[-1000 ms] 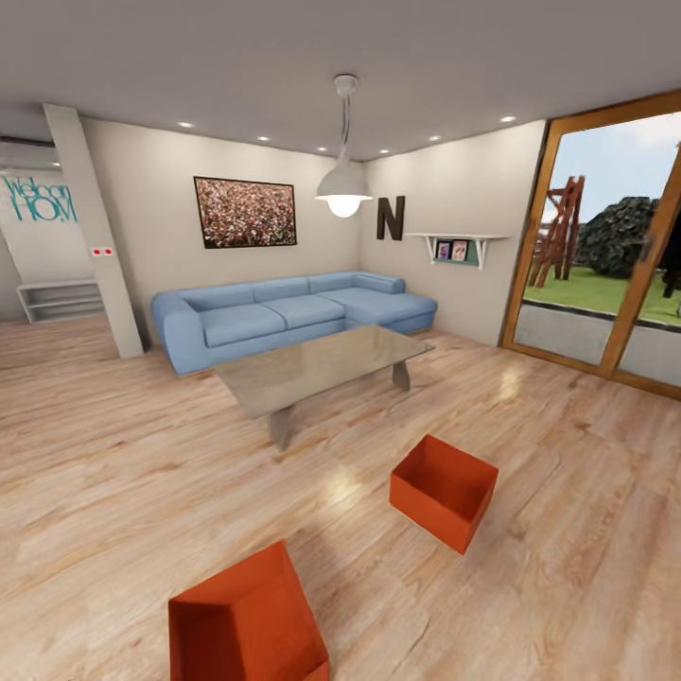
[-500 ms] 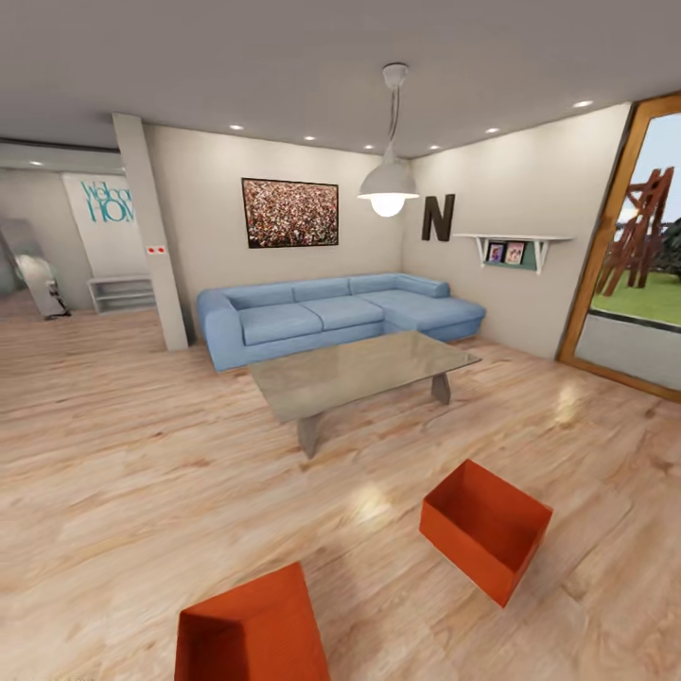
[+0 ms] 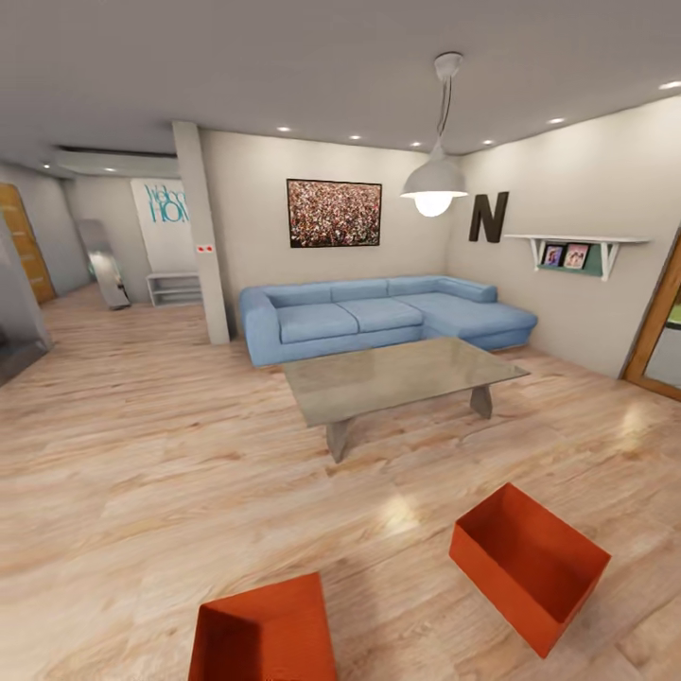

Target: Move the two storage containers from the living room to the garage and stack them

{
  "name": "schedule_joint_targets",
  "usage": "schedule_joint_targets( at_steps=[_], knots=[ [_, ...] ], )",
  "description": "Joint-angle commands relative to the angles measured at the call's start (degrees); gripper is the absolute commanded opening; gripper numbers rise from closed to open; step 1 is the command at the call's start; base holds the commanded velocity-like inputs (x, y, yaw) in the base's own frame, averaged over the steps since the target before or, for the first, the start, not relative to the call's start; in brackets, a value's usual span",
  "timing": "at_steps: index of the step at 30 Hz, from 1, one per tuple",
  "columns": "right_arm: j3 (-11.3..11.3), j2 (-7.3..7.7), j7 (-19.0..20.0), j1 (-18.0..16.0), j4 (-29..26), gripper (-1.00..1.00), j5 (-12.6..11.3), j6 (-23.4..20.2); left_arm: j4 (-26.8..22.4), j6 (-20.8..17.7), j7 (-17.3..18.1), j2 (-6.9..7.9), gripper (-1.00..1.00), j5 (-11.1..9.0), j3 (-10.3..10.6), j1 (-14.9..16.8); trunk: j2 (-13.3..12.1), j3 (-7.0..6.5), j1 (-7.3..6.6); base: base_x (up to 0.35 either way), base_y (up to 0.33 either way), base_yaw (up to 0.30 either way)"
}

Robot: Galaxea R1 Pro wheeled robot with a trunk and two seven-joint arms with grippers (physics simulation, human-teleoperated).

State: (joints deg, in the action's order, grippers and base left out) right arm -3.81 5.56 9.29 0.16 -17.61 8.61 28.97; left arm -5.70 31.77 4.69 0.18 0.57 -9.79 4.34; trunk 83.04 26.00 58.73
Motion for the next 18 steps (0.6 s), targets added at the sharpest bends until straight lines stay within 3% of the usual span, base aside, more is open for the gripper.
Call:
schedule_joint_targets(
  at_steps=[1,18],
  knots=[
    [-0.4,-0.02,0.2,0.0,-0.1,1.0,0.5,0.1,0.1,0.1,0.5,0.0,1.0,0.0,-0.5,0.1,0.0,0.05,0.0,0.003,-0.003,0.289],
    [-0.4,-0.02,0.2,0.0,-0.1,1.0,0.5,0.2,0.1,0.2,0.5,0.0,1.0,0.0,-0.5,0.1,0.0,0.05,0.0,0.0,0.0,0.291]
  ],
)
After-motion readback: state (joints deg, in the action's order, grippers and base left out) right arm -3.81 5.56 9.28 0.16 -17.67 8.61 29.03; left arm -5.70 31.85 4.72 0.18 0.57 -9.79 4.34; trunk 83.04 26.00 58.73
